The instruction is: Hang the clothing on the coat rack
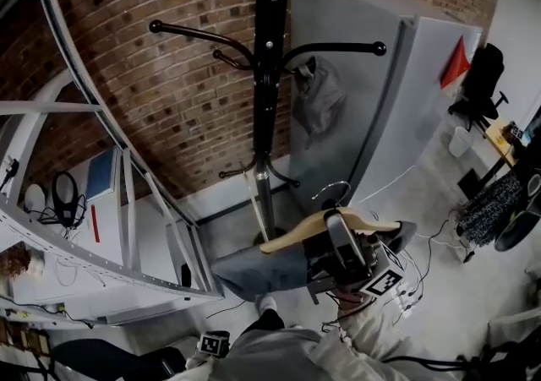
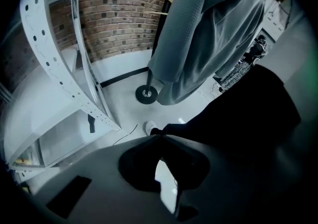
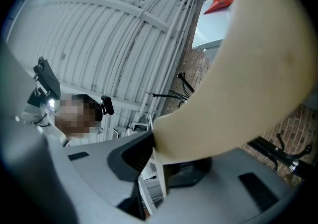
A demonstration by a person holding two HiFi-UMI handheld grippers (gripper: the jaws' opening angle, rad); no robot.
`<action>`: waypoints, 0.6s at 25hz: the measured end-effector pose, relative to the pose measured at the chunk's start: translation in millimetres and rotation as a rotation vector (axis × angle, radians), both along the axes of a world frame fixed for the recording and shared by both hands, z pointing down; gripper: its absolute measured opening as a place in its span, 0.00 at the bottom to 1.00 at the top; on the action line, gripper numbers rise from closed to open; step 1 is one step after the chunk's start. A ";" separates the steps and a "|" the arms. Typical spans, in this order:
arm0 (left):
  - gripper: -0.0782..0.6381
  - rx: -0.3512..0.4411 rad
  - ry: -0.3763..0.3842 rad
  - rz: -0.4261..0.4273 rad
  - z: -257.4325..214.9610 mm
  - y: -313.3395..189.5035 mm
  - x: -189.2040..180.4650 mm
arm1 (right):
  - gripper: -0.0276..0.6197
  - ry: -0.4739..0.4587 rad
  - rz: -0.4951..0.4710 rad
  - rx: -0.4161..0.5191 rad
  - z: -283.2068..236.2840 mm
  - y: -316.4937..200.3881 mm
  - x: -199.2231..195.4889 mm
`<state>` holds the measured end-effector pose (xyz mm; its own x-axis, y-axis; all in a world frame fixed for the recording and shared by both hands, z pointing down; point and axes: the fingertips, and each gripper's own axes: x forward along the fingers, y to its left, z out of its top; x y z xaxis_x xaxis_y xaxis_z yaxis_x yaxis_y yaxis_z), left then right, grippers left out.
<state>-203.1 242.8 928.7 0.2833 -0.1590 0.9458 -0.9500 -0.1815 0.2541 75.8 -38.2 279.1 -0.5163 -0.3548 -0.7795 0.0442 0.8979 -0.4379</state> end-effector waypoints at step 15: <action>0.12 1.481 0.104 0.031 -517.2 -307.2 50.8 | 0.21 0.035 0.138 -0.003 -4.9 -55.8 -4.4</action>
